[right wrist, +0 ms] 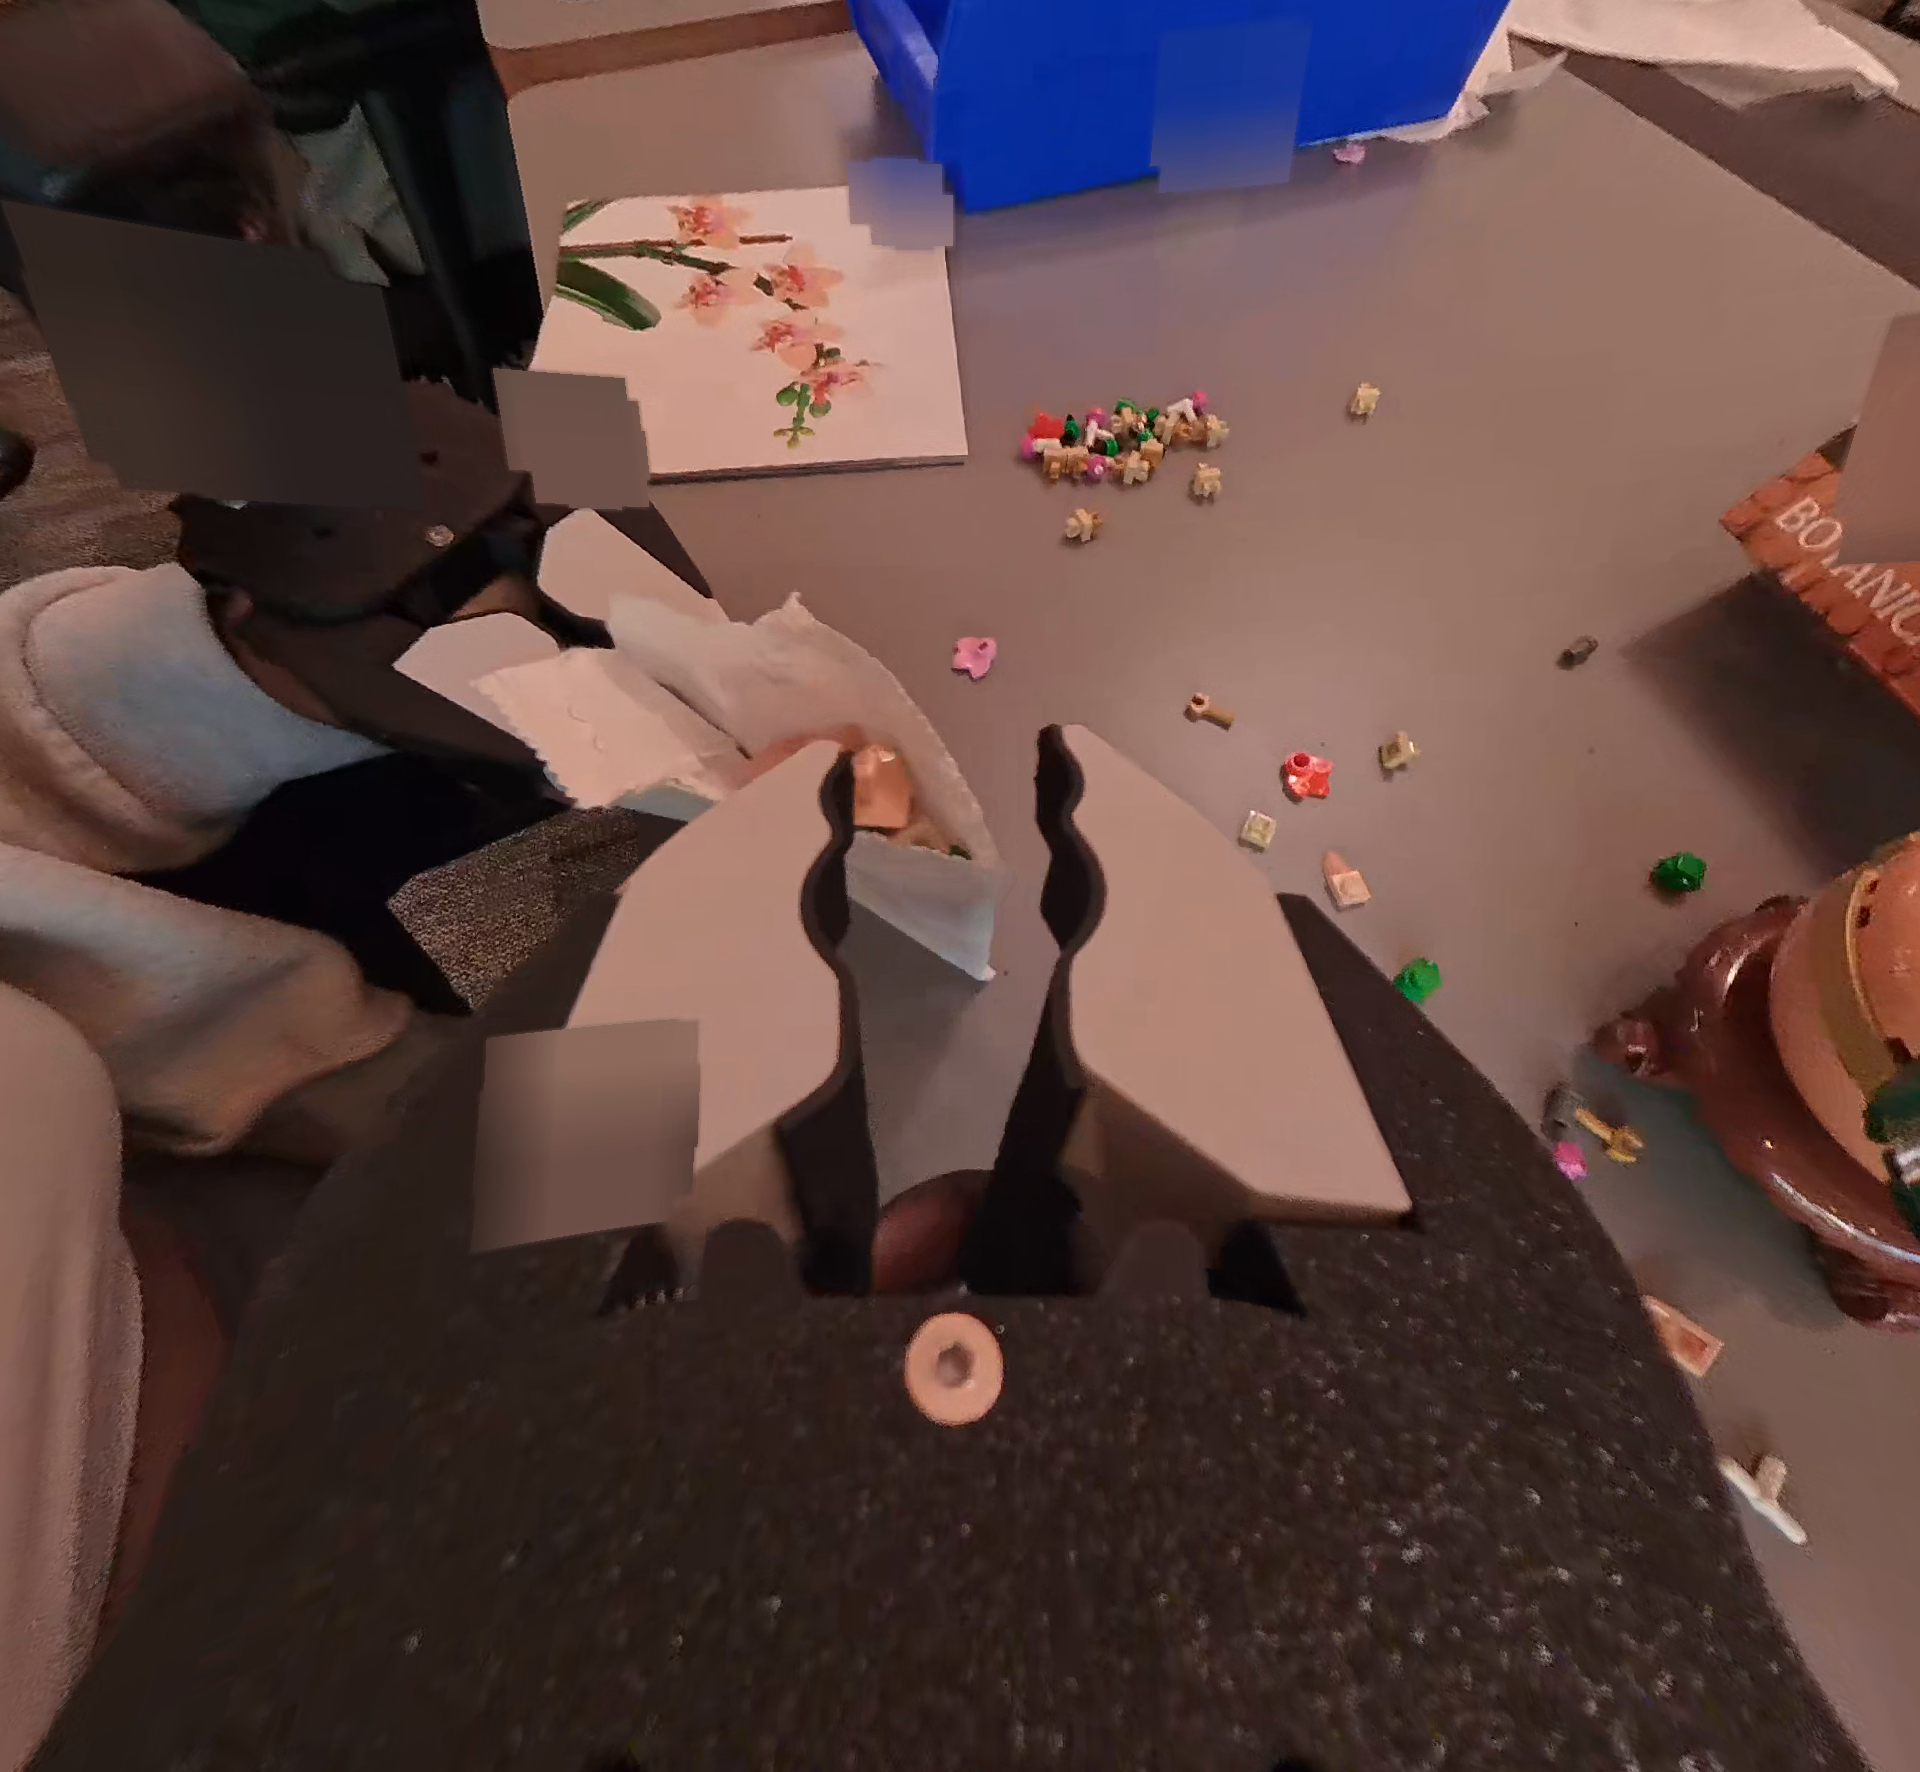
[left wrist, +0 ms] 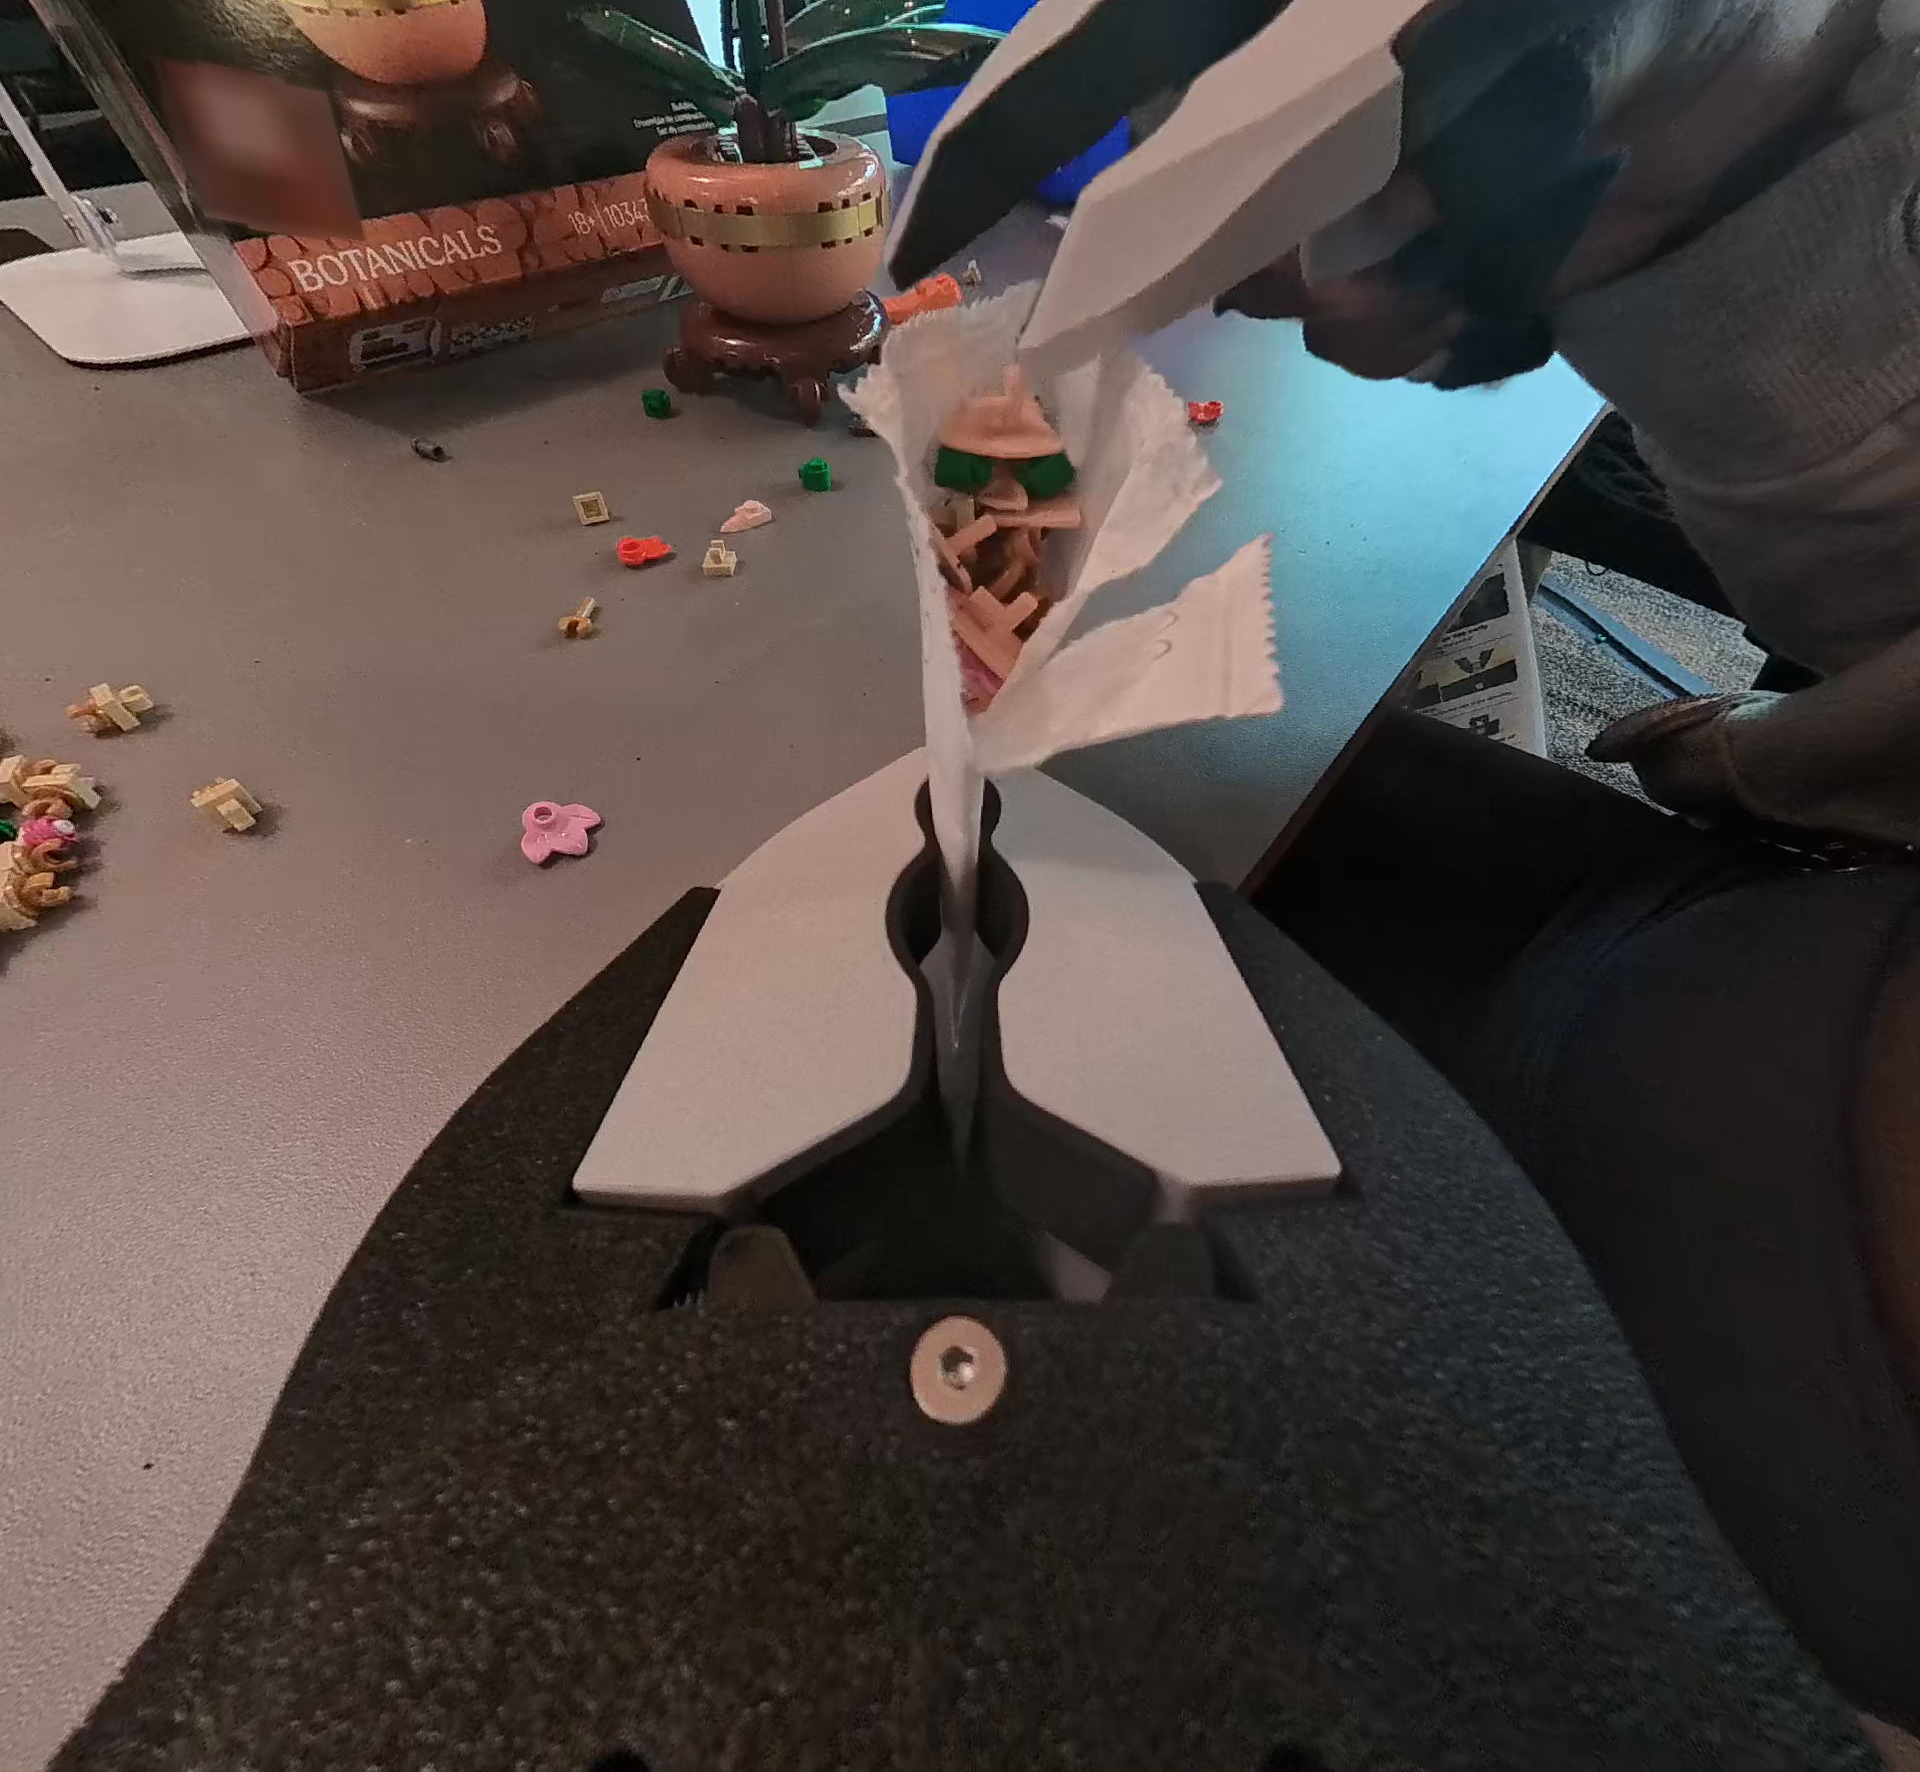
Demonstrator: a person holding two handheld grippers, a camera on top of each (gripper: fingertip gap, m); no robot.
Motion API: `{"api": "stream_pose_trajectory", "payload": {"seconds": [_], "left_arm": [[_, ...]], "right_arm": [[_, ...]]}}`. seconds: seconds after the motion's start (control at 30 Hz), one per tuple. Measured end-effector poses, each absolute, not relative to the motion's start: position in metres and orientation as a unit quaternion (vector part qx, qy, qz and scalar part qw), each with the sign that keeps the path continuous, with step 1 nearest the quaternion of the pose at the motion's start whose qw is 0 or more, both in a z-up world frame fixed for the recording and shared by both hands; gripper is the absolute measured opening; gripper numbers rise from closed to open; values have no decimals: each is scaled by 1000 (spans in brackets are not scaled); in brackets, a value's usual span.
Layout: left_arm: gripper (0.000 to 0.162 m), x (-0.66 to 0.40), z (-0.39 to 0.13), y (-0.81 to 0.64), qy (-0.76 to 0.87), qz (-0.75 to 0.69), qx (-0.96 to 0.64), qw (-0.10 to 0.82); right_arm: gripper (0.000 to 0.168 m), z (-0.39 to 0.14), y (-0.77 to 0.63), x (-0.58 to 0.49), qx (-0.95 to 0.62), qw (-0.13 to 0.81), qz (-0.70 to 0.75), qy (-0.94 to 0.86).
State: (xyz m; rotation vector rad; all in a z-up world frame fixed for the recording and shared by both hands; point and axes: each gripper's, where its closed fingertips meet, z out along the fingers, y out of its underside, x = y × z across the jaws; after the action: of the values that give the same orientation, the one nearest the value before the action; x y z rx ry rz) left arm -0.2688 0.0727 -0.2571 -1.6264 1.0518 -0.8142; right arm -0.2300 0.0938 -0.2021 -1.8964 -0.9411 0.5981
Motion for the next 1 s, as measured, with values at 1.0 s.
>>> {"api": "stream_pose_trajectory", "payload": {"seconds": [1.0], "left_arm": [[0, -268, -257, 74, 432, -335, -673, 498]], "right_arm": [[11, -288, 72, -35, -892, 353, 161, -233]]}}
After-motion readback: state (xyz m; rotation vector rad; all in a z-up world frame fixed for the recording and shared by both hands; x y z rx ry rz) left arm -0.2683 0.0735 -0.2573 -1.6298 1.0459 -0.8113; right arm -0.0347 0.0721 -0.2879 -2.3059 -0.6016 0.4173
